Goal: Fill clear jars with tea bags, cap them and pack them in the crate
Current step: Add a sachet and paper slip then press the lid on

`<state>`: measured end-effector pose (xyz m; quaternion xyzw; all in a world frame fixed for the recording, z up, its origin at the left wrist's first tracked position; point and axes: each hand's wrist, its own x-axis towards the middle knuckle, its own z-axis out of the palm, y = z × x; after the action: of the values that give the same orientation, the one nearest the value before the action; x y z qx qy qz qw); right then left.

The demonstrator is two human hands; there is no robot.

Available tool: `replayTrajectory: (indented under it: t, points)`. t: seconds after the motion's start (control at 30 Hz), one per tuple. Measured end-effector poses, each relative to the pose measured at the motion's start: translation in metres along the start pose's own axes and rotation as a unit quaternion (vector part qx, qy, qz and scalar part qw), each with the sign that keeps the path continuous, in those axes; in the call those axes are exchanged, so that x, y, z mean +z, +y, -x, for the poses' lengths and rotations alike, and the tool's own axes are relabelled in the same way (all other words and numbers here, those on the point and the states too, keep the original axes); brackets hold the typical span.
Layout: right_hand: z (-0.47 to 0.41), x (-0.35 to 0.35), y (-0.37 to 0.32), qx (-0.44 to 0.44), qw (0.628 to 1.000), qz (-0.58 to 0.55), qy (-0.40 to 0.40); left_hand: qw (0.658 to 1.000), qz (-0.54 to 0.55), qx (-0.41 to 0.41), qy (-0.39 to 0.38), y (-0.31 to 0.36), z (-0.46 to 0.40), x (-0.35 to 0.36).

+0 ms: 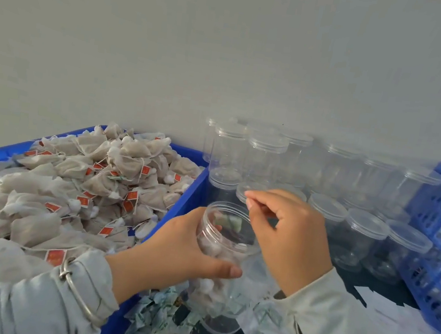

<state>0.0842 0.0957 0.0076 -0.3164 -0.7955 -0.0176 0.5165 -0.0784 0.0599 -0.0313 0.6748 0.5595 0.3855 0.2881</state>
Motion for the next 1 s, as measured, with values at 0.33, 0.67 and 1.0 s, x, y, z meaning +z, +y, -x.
replayTrajectory:
  t: [0.33,0.67,1.0]
  points:
    - [0.049,-0.068,0.069,0.17,0.978,0.099,-0.073,0.998,-0.034,-0.055,0.016,0.001,-0.001,-0.002]
    - [0.125,-0.082,0.118,0.397,0.816,0.207,-0.365,0.991,0.005,-0.096,0.088,0.02,-0.009,0.014]
    - [0.14,-0.062,0.125,0.445,0.796,0.243,-0.332,0.99,0.093,-0.103,0.028,0.039,-0.026,0.059]
